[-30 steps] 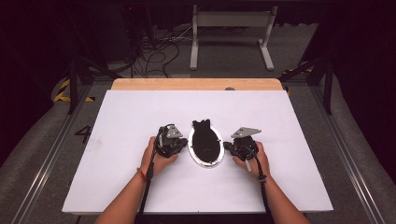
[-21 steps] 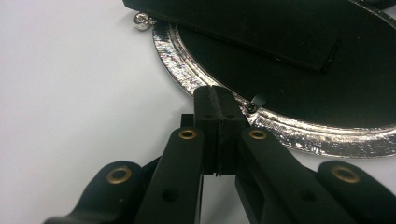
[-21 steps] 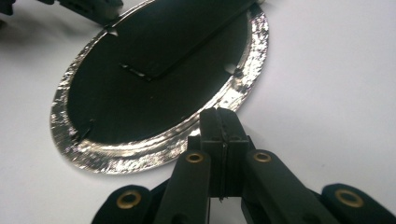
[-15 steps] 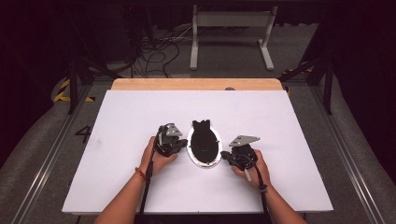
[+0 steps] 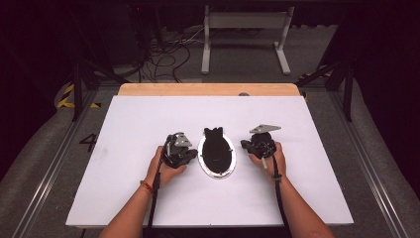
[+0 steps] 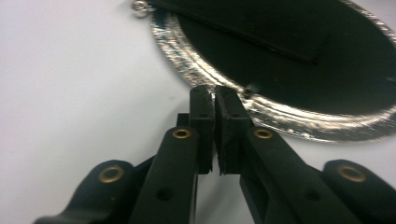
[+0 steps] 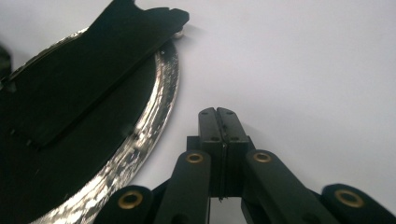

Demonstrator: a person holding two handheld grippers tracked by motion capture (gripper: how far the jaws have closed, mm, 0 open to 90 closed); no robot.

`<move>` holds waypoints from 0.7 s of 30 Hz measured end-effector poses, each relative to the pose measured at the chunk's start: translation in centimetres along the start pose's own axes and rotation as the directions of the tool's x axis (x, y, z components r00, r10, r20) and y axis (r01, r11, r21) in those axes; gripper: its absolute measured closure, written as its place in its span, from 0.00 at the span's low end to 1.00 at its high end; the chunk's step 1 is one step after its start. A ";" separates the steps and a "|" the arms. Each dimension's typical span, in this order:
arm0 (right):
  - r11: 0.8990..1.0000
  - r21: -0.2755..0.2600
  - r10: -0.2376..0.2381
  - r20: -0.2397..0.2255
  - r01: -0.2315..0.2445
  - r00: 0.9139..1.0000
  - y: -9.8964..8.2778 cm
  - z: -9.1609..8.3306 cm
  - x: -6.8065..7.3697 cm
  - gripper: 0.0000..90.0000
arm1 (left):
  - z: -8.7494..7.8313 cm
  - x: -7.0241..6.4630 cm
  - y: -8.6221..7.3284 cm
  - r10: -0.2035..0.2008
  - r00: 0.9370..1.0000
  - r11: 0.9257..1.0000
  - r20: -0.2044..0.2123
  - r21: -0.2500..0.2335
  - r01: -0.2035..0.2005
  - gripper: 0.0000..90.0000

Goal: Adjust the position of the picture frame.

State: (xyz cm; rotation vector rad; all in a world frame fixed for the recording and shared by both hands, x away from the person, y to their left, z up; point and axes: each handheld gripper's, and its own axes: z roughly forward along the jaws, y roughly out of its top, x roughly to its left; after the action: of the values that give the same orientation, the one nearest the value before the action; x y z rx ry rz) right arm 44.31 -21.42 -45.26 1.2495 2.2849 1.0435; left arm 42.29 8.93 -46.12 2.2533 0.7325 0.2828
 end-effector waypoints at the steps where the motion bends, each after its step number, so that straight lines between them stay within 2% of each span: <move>1: 1.000 -0.012 0.000 0.010 0.000 1.000 0.3 0.4 -0.1 1.00 | 0.0 -0.1 0.0 0.012 1.000 1.000 0.004 0.004 -0.012 1.00; 3: 1.000 0.000 0.019 -0.010 -0.019 1.000 0.9 1.3 0.0 1.00 | -0.1 -0.2 0.0 0.012 0.999 1.000 0.046 0.004 -0.012 1.00; 6: 1.000 0.008 -0.014 -0.020 0.014 1.000 1.4 2.0 0.3 1.00 | -0.2 -0.5 -0.2 0.020 0.996 1.000 0.084 0.009 -0.021 1.00; 8: 0.999 0.009 -0.032 -0.035 0.033 0.999 1.6 2.2 0.4 1.00 | -0.3 -1.0 -0.4 0.026 0.996 1.000 0.086 0.007 -0.027 1.00; 10: 1.000 0.011 -0.018 -0.071 0.019 0.997 1.8 2.5 0.2 1.00 | -0.4 -1.5 -0.6 0.043 0.997 0.999 0.063 0.000 -0.043 1.00; 11: 0.999 0.014 -0.027 -0.095 0.029 0.995 2.0 2.7 0.2 1.00 | -0.4 -1.8 -0.6 0.053 0.997 0.999 0.054 -0.003 -0.053 1.00; 14: 0.998 0.022 -0.050 -0.088 0.052 0.995 2.3 2.9 0.5 1.00 | -0.5 -2.3 -0.8 0.055 0.996 0.998 0.064 -0.010 -0.055 0.99; 17: 0.999 0.019 -0.024 -0.124 0.027 0.992 2.2 3.0 -0.1 1.00 | -0.7 -3.2 -0.9 0.069 0.994 0.998 0.084 -0.007 -0.068 0.99; 19: 0.999 0.019 -0.027 -0.128 0.029 0.991 2.3 3.0 -0.1 1.00 | -0.7 -3.5 -0.9 0.084 0.994 0.996 0.074 -0.005 -0.084 0.98; 21: 0.999 0.020 -0.037 -0.121 0.039 0.992 2.4 3.1 0.1 1.00 | -0.8 -3.7 -0.9 0.081 0.994 0.997 0.072 -0.002 -0.081 0.97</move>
State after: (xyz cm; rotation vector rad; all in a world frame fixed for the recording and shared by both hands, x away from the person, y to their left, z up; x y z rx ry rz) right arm 47.51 -19.12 -45.62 1.1764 2.4062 1.1111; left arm 38.61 7.72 -46.16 2.2852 0.6047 0.2386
